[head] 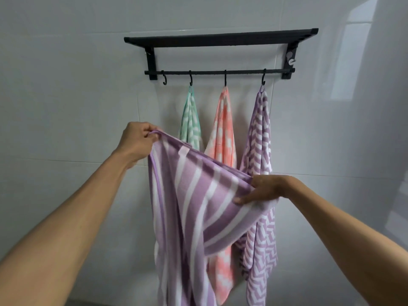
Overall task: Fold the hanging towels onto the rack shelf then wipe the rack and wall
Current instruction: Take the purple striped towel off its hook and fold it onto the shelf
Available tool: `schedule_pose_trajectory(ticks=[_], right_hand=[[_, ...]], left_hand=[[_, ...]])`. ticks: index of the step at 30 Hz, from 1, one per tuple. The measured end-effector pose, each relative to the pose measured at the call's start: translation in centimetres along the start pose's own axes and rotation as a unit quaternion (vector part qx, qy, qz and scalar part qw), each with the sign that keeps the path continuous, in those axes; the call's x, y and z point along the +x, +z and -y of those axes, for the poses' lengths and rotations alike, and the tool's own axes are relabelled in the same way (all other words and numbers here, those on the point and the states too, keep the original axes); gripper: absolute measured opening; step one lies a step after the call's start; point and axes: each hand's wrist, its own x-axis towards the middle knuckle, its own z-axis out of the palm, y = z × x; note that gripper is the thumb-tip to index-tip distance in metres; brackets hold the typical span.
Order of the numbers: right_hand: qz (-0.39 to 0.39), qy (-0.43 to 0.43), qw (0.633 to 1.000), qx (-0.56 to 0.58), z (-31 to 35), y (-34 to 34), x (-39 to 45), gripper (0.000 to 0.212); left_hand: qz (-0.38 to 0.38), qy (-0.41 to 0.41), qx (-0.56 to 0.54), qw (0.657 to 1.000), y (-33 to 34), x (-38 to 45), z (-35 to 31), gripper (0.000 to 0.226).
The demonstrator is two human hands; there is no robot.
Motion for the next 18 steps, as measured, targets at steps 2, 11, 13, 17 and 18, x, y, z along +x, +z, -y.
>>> schedule_pose_trajectory(ticks=[2, 11, 13, 17, 18], right_hand=[[-0.019, 0.033, 0.997, -0.069, -0.2, -1.2, -0.2, 0.07], [-0.268, 0.062, 0.934, -0.229, 1.2, -9.4, -1.2, 0.026], [-0.359, 0.057, 0.909, -0.205, 2.1, -10.5, -2.0, 0.026], [-0.455, 0.046, 0.868, -0.195, 2.3, -10.5, -2.4, 0.027], [-0.386, 0.044, 0.896, -0.214, 2.1, -10.1, -2.4, 0.025]], left_hand=[[0.003, -0.007, 0.039, 0.999, 0.0, 0.1, 1.0, 0.02], [-0.07, -0.004, 0.08, 0.994, 0.2, 0.8, 1.2, 0.013], [-0.105, 0.011, 0.048, 0.993, -0.4, 1.7, 0.2, 0.01], [-0.14, 0.026, -0.003, 0.99, -1.4, 2.5, -0.7, 0.019], [-0.093, 0.01, 0.021, 0.995, -1.5, 2.5, -0.5, 0.02]])
